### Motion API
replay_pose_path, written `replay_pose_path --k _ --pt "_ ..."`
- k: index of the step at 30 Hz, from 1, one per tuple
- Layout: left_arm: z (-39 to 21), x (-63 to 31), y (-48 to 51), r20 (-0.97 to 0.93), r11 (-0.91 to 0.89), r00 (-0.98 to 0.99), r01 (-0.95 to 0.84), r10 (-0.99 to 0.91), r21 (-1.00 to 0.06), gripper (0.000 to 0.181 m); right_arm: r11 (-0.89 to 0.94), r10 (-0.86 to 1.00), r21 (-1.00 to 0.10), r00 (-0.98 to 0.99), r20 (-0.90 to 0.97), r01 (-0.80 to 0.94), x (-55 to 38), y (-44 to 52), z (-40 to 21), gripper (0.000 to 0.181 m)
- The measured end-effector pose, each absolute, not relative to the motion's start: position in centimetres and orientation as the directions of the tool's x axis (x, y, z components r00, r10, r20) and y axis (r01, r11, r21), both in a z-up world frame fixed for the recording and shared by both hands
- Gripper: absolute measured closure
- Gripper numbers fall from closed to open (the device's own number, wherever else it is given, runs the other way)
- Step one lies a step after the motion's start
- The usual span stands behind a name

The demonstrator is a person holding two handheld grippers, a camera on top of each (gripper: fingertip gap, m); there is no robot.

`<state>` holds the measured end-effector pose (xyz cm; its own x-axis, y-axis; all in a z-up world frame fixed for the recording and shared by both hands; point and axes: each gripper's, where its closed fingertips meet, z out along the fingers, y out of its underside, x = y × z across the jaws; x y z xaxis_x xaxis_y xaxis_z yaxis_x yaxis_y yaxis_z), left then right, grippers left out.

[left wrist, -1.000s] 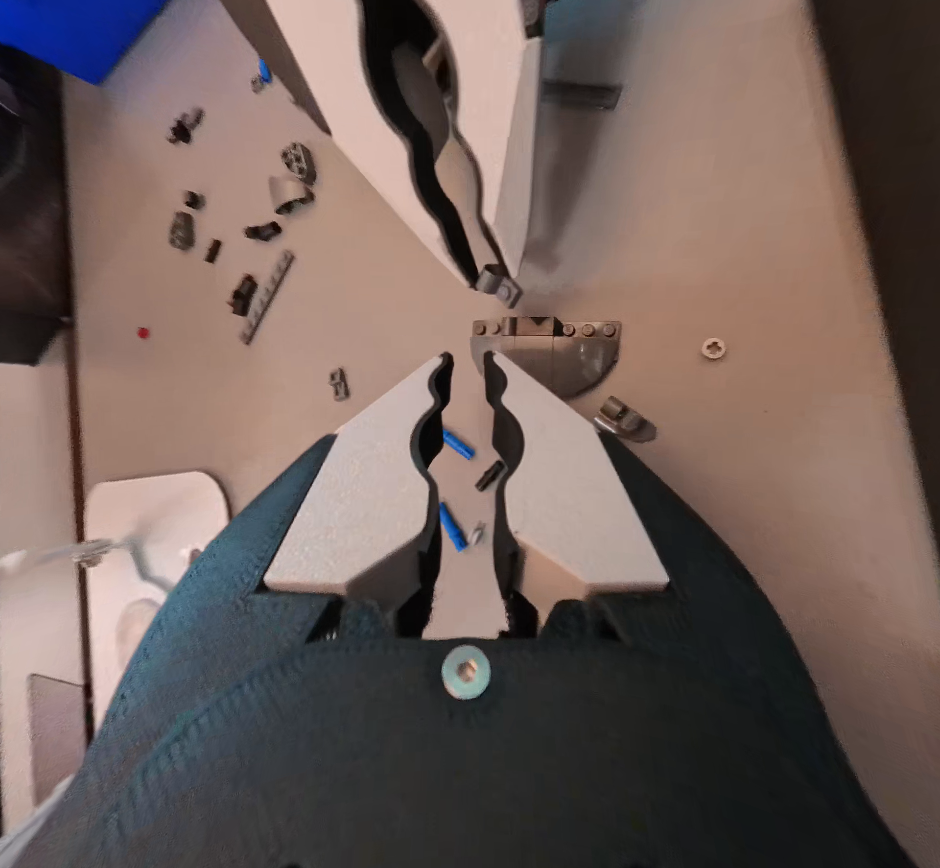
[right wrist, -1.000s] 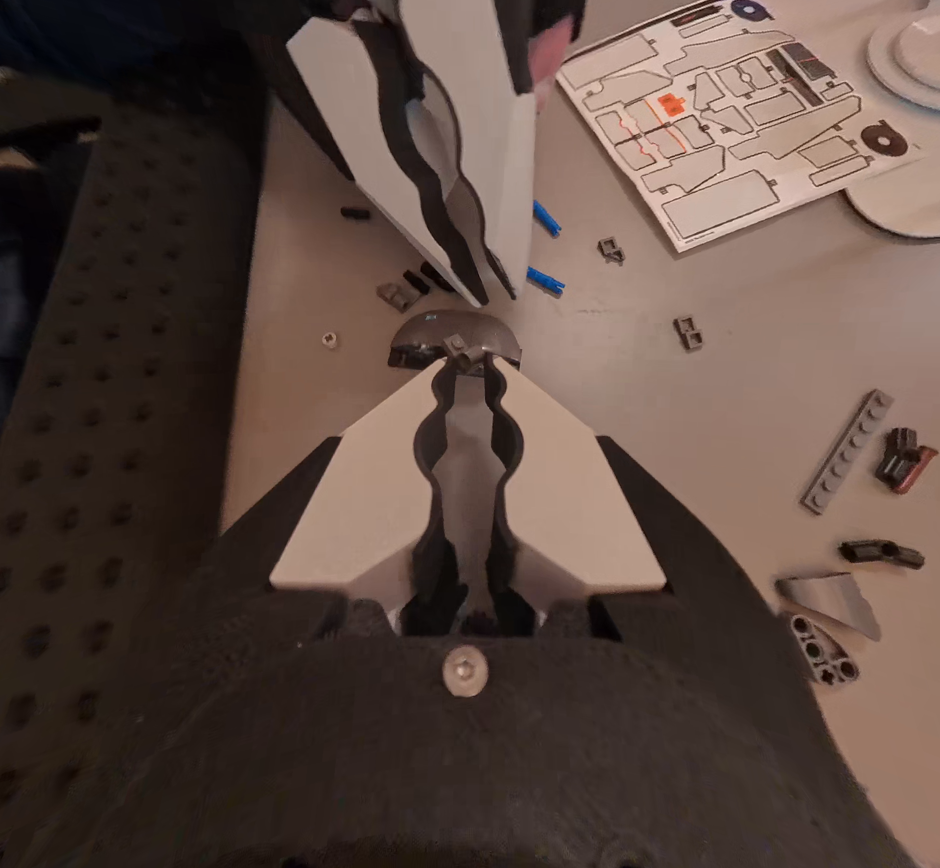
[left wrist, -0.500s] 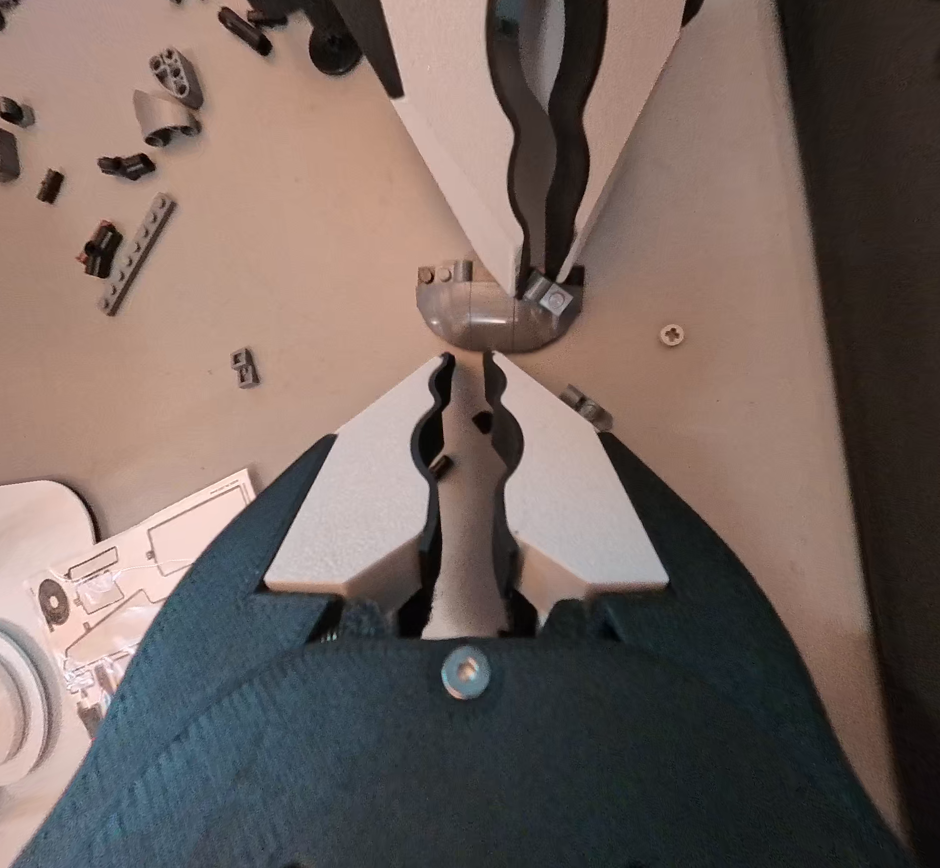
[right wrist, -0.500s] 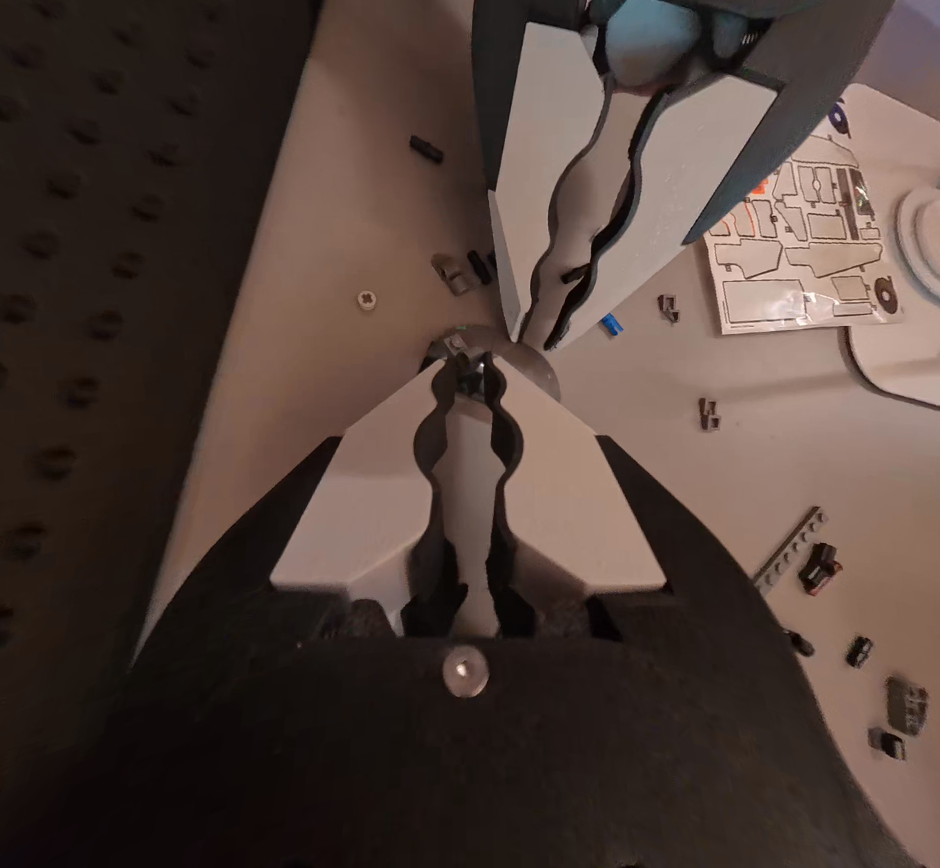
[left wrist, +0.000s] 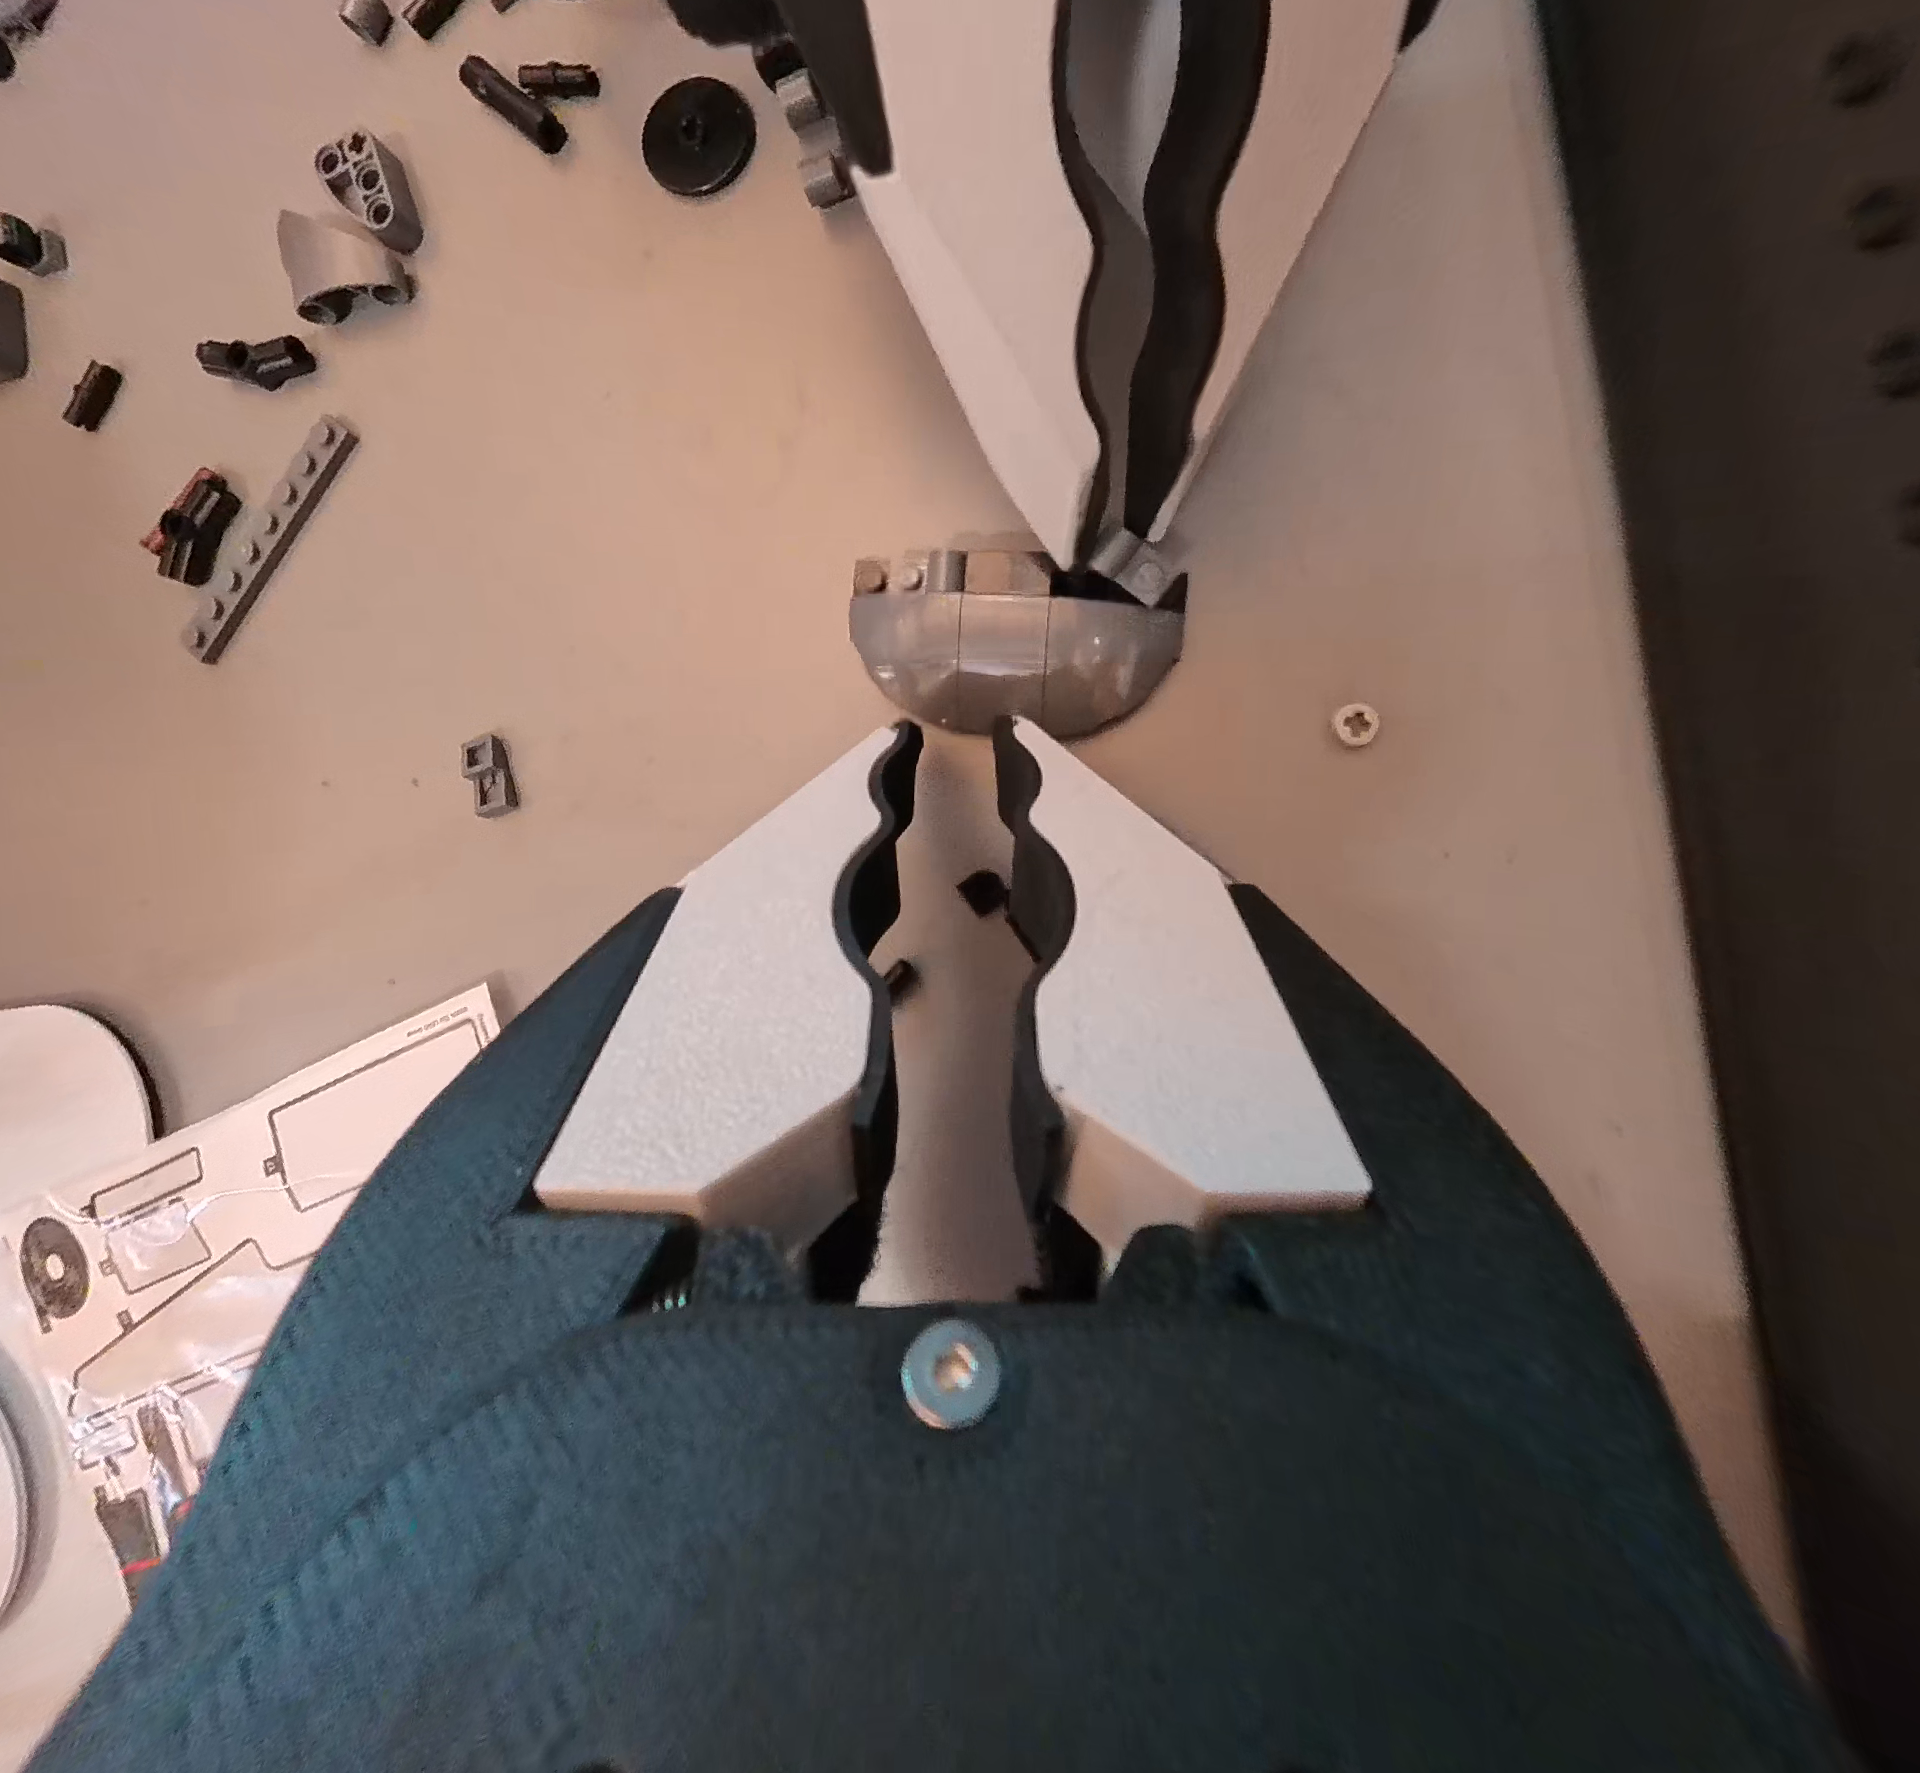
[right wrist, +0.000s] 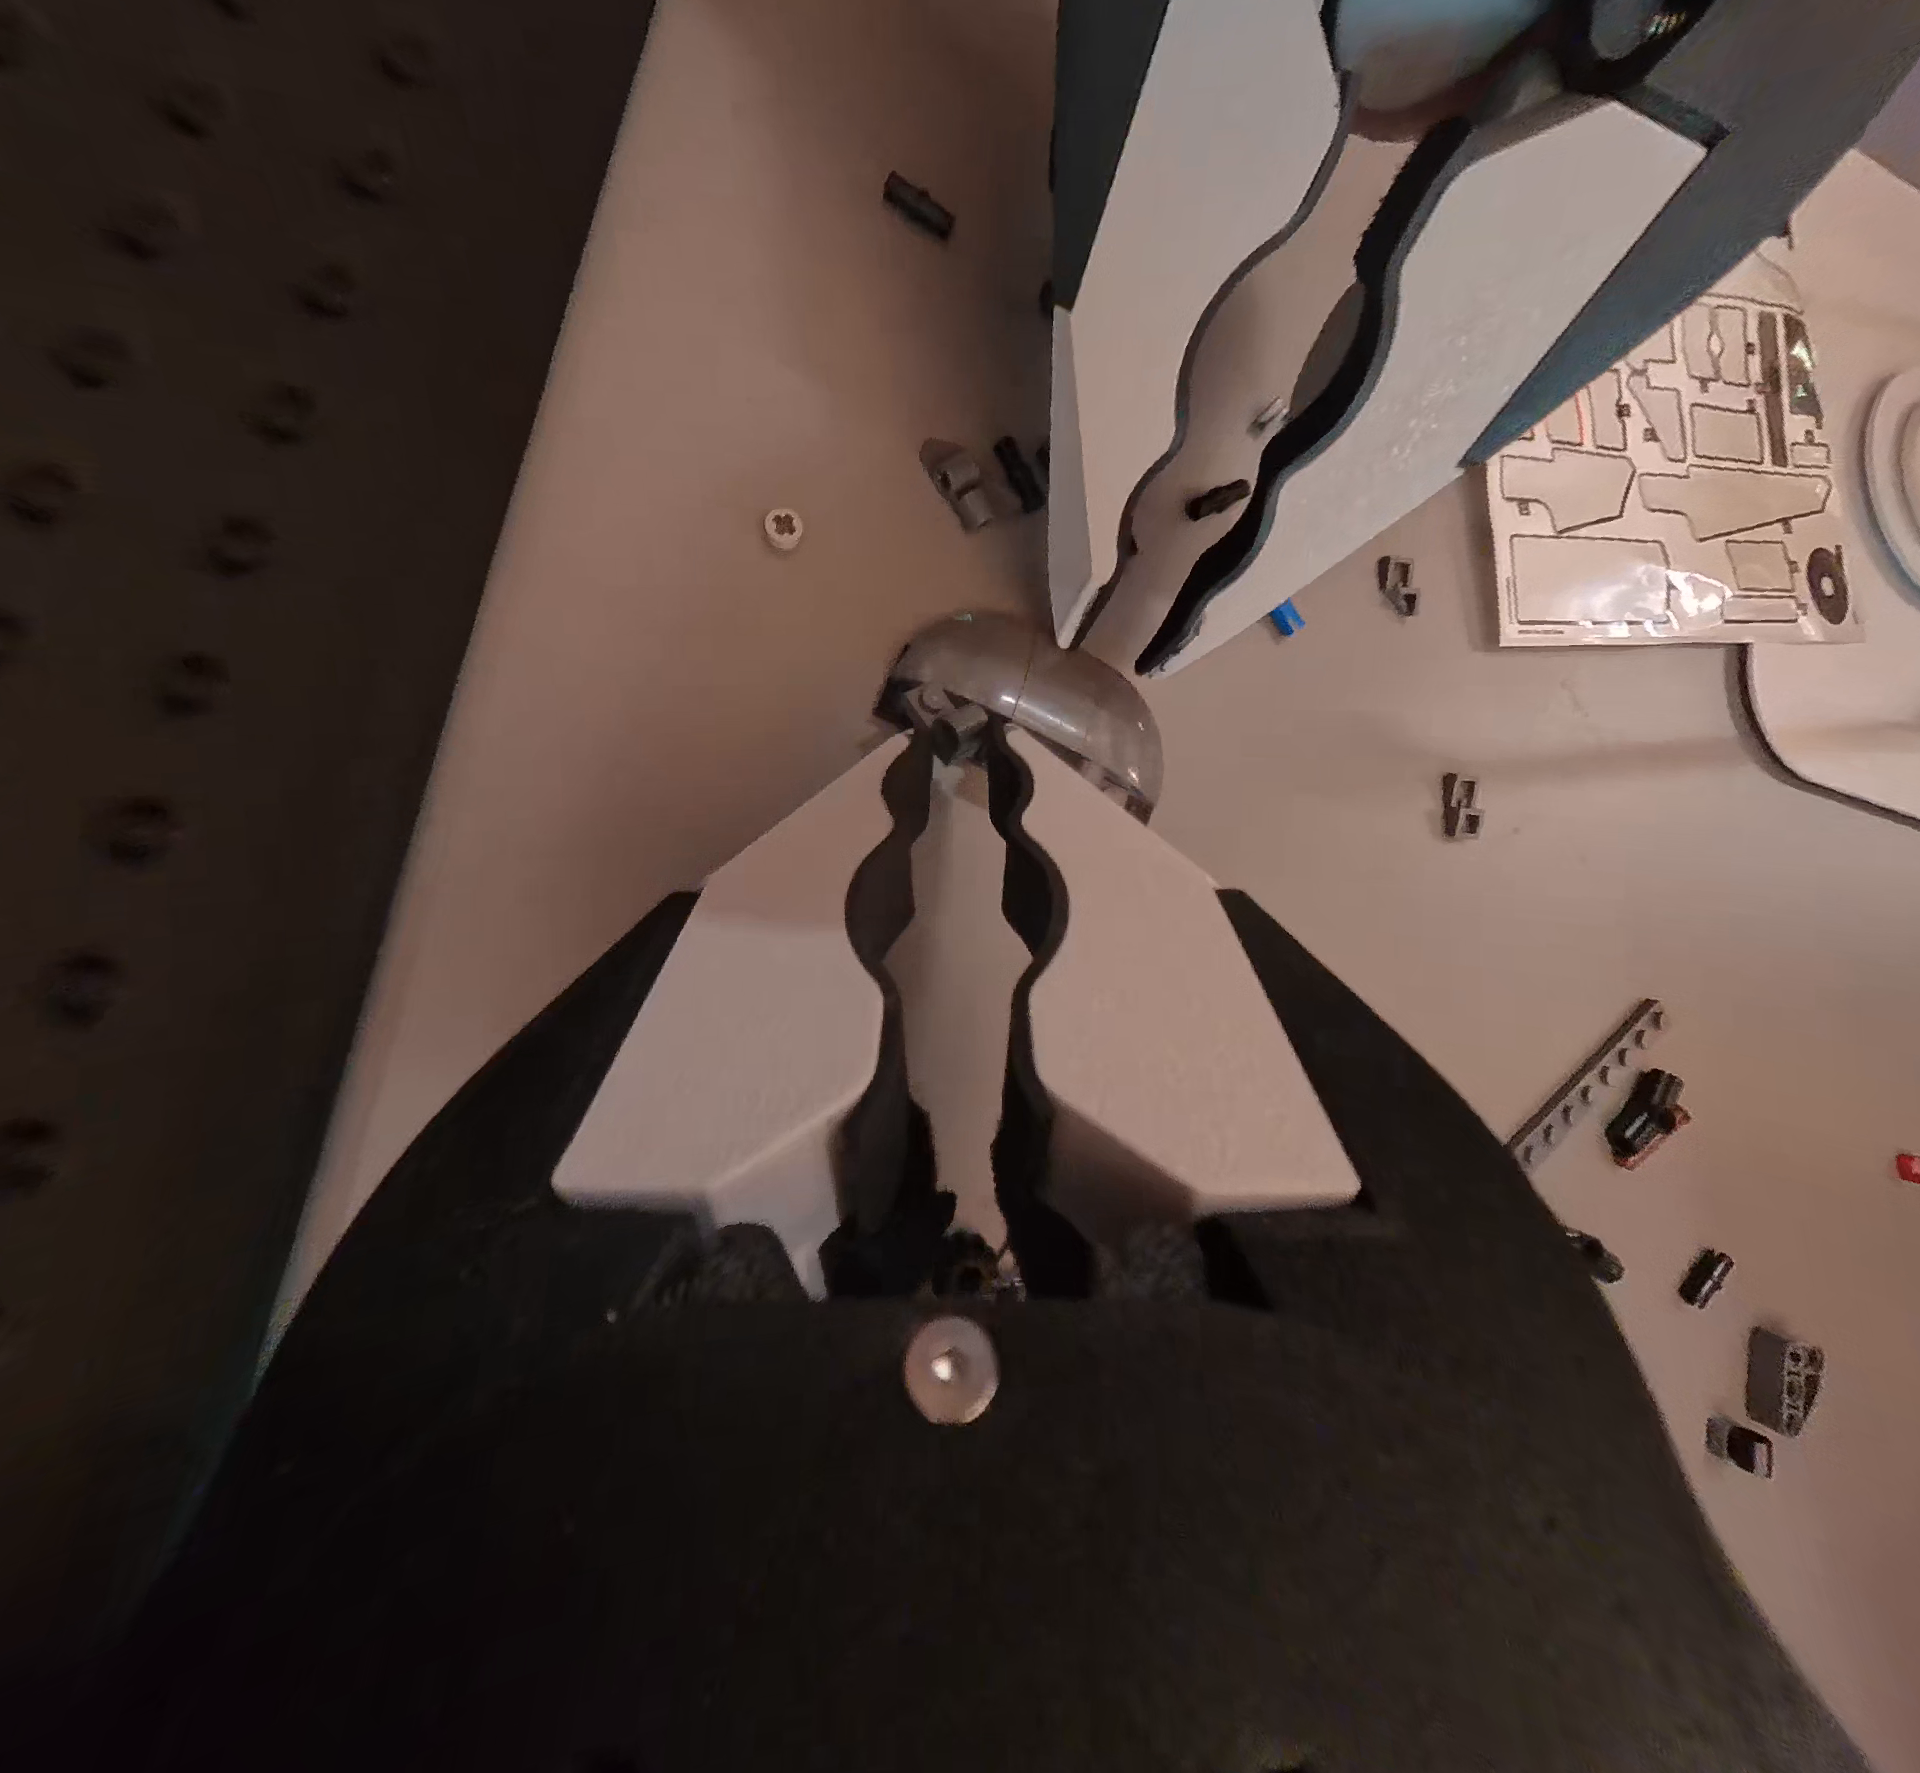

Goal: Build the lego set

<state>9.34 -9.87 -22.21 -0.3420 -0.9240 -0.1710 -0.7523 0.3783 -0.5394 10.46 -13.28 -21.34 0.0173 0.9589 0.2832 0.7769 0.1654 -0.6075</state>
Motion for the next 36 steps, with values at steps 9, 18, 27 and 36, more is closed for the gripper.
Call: replay_pose_path --k 9,18,27,36 --pt "-22.3 10.2 -9.3 -0.188 0.362 -0.311 -0.753 -0.932 -0.550 0.174 0.165 0.960 -0.595 0.010 0.280 0.787 9.7 -13.2 -22.0 0.173" --pt "-22.3 10.1 -9.3 -0.189 0.365 -0.314 -0.752 -0.930 -0.548 0.171 0.182 0.936 -0.560 0.031 0.350 0.808 10.2 -12.5 -21.6 0.174" --pt "-22.3 10.1 -9.4 -0.187 0.369 -0.320 -0.751 -0.929 -0.548 0.170 0.181 0.927 -0.538 0.039 0.372 0.824 10.5 -12.3 -21.5 0.170" --pt "-22.0 10.0 -9.5 -0.179 0.367 -0.324 -0.747 -0.929 -0.555 0.169 0.109 0.948 -0.606 0.101 0.302 0.788 10.3 -12.1 -20.7 0.168"
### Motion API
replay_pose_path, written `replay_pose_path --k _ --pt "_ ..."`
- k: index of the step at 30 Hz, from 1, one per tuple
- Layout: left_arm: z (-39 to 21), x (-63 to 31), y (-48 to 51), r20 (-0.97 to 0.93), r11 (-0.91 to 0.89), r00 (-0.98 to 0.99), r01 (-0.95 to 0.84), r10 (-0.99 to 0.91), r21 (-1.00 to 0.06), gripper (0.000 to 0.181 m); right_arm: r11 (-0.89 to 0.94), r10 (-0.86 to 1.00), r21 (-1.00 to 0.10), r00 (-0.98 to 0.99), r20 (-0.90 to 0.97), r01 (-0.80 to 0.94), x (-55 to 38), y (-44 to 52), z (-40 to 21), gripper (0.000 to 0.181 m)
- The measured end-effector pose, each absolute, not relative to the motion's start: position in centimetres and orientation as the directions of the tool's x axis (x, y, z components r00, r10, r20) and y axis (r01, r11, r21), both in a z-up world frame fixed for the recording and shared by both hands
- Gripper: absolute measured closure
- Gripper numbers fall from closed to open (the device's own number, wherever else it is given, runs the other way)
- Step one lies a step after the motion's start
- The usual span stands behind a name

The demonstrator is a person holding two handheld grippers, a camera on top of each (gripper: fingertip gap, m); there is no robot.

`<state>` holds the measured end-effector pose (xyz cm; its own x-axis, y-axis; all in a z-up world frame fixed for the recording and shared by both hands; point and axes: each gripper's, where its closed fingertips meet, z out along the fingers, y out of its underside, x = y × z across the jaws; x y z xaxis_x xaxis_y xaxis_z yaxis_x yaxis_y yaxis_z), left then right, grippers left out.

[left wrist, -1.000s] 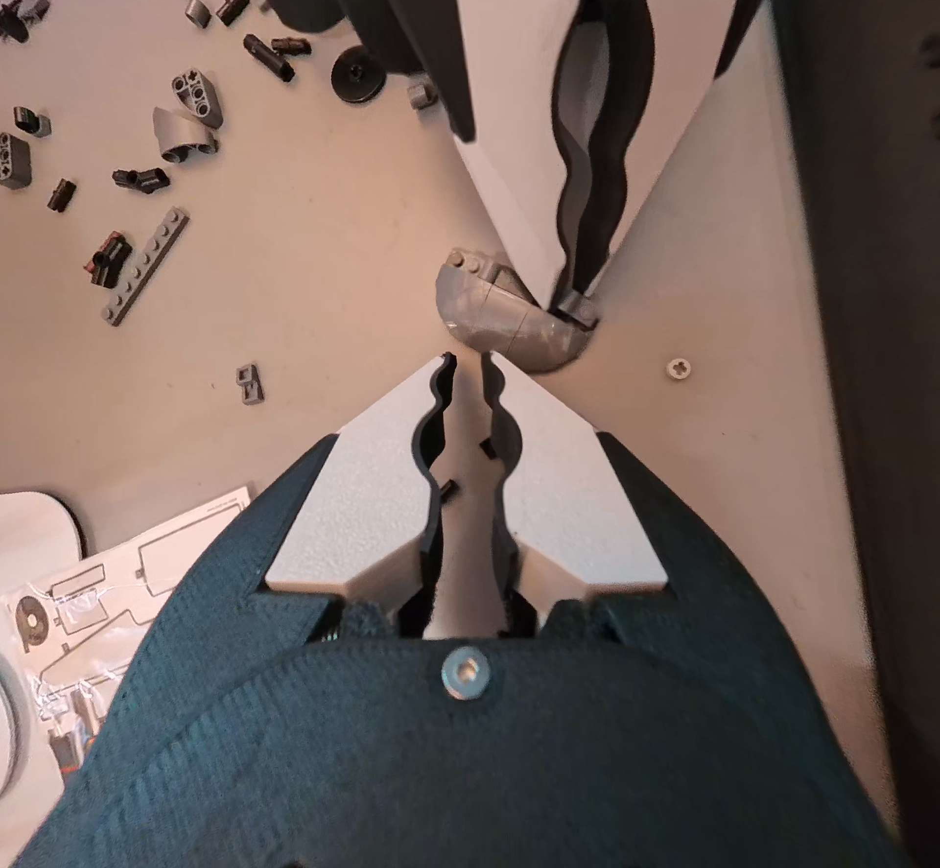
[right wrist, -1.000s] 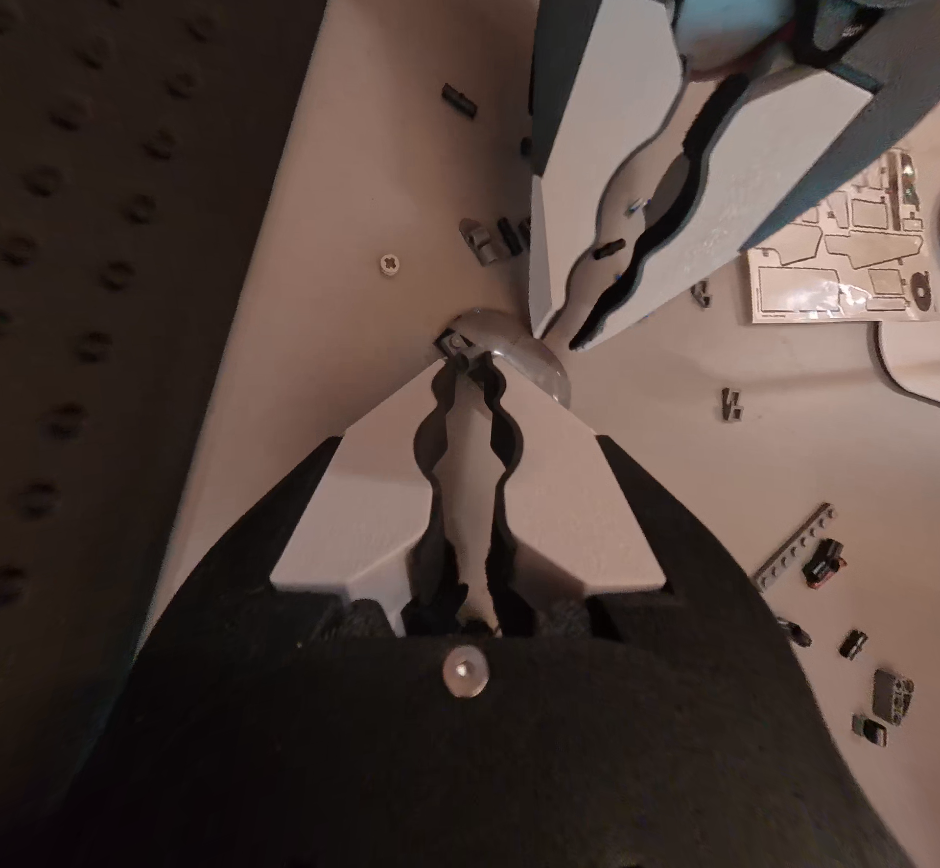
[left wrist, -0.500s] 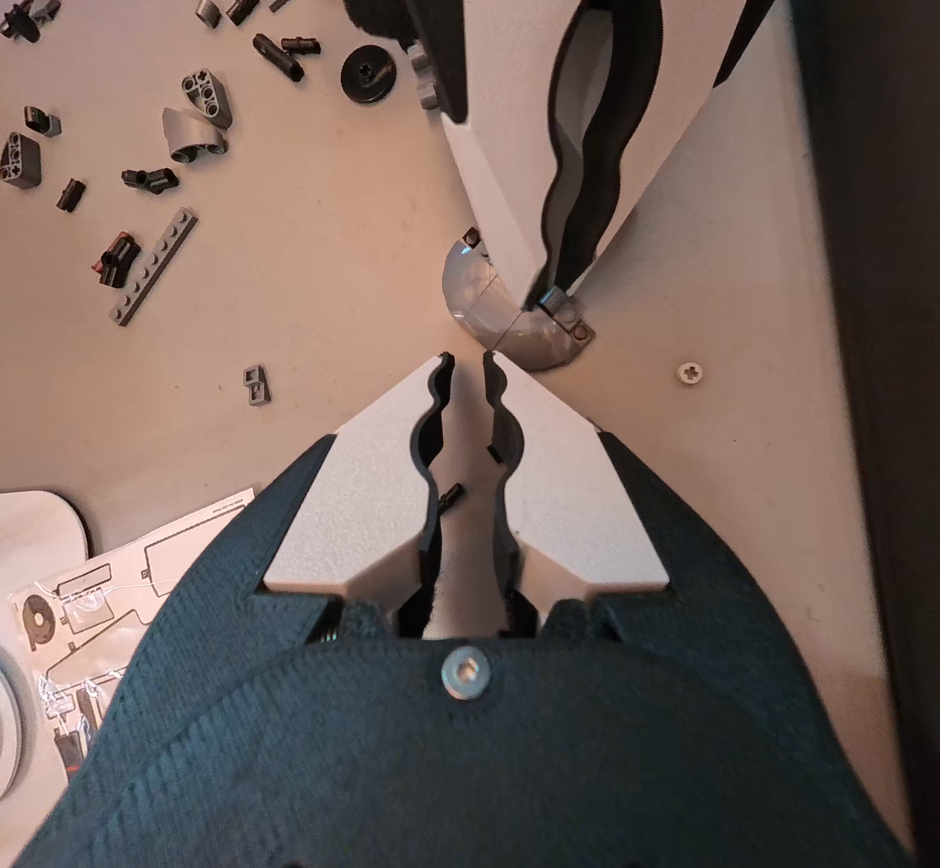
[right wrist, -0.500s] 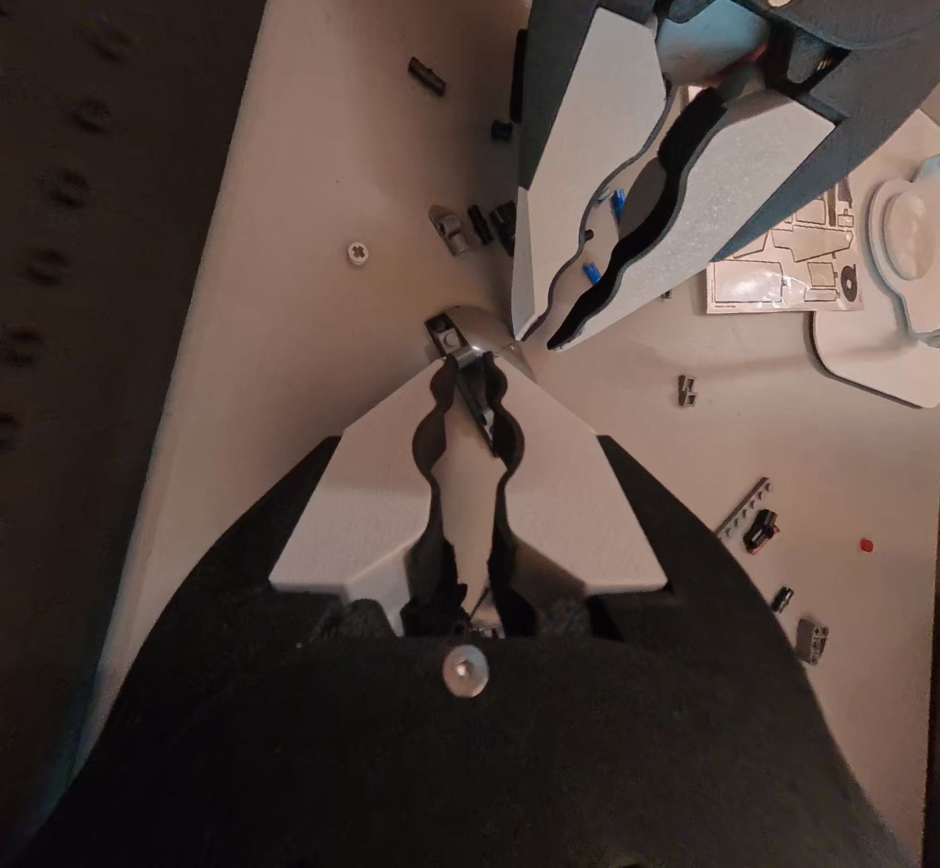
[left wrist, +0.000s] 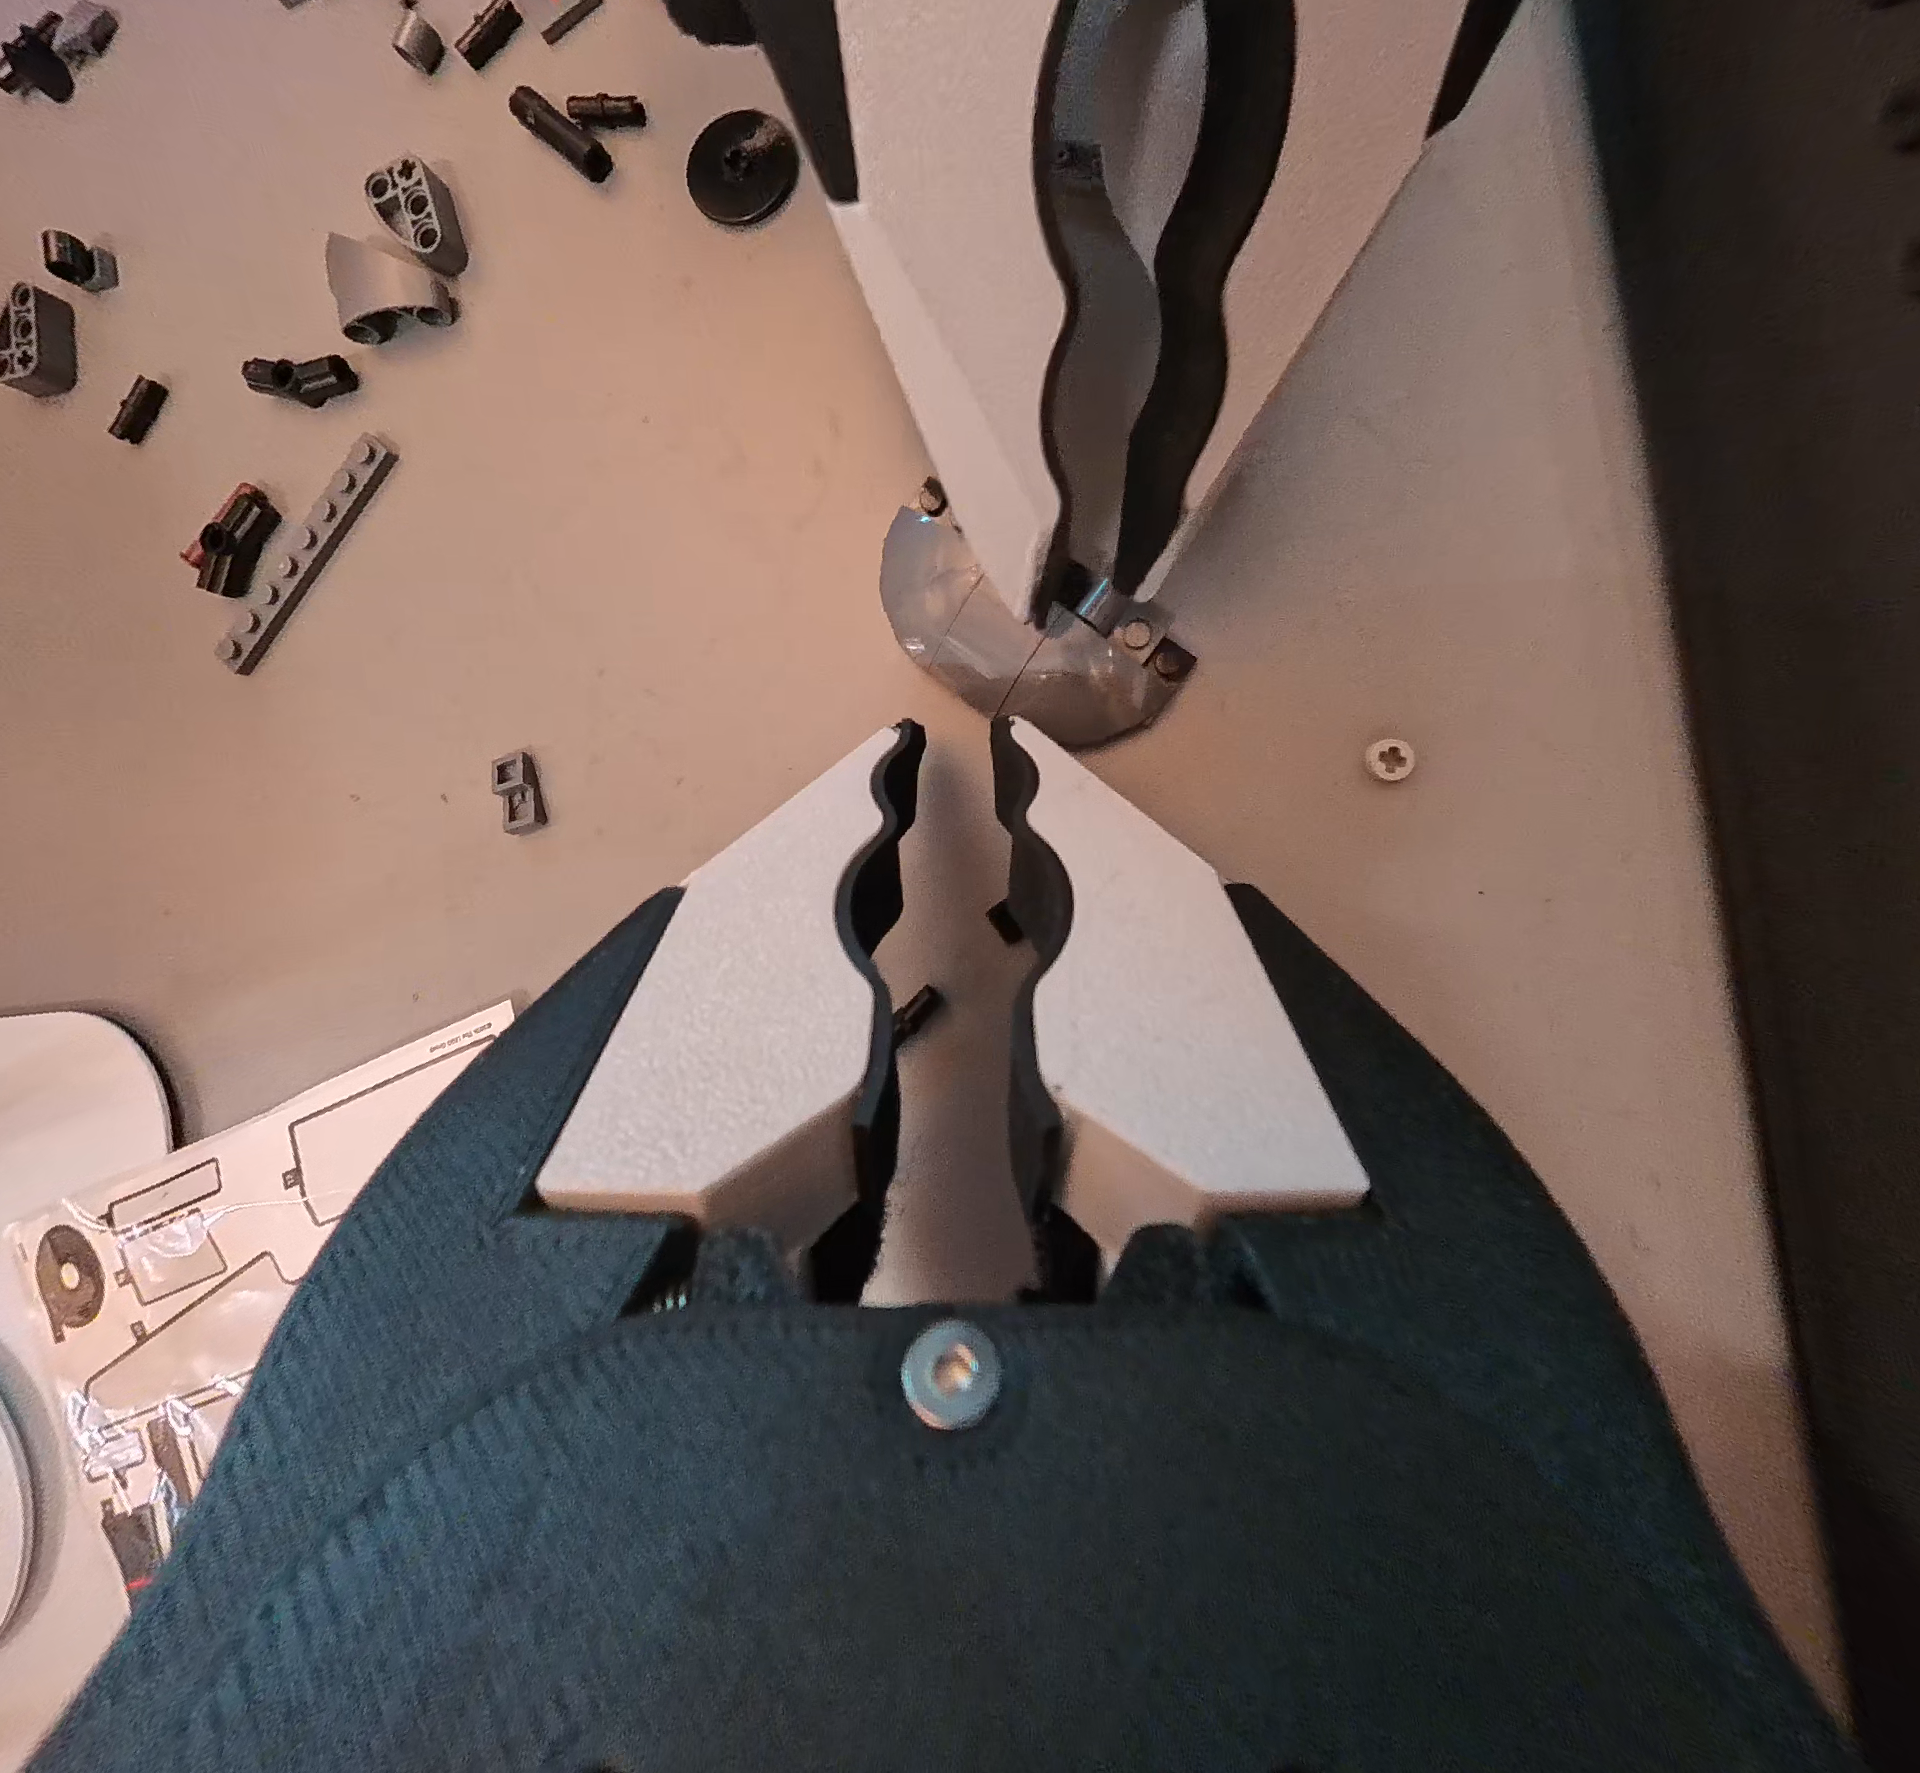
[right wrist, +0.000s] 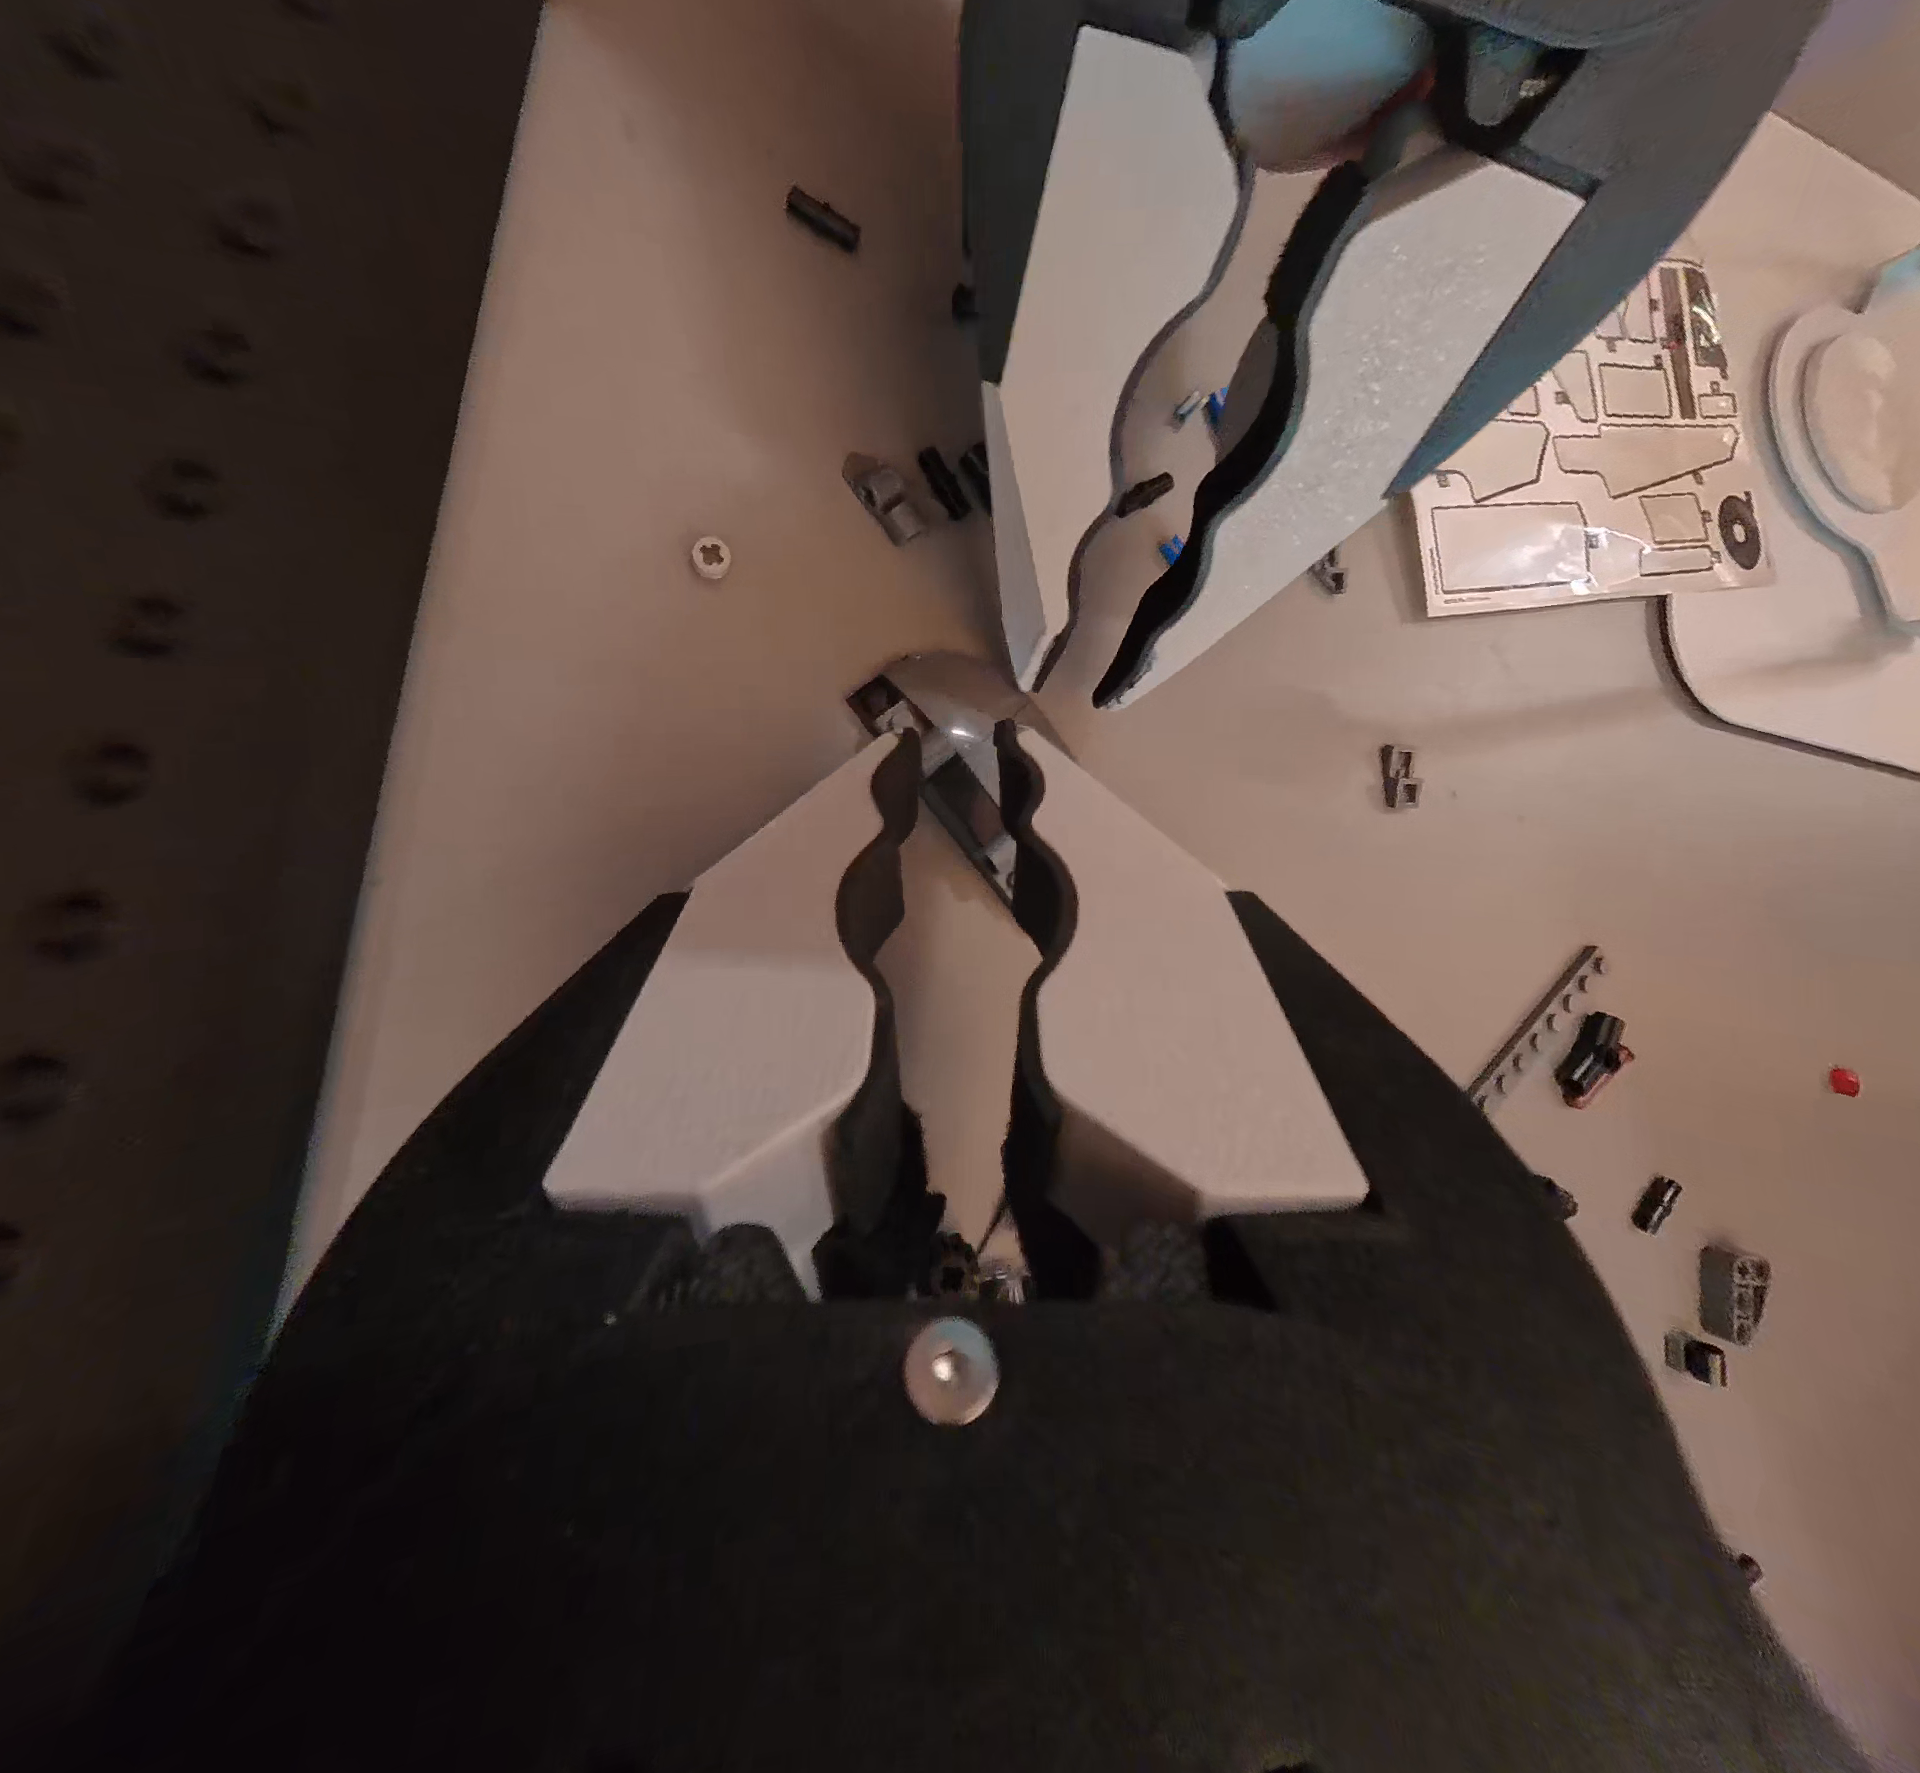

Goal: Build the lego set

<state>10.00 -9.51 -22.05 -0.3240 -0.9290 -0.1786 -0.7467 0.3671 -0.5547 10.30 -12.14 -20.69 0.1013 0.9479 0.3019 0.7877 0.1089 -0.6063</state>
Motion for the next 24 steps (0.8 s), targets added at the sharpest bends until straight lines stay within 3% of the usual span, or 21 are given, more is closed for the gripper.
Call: replay_pose_path --k 24 --pt "-22.1 10.1 -9.6 -0.163 0.358 -0.325 -0.744 -0.932 -0.564 0.168 0.016 0.939 -0.585 0.189 0.288 0.811 11.5 -10.5 -21.6 0.167"
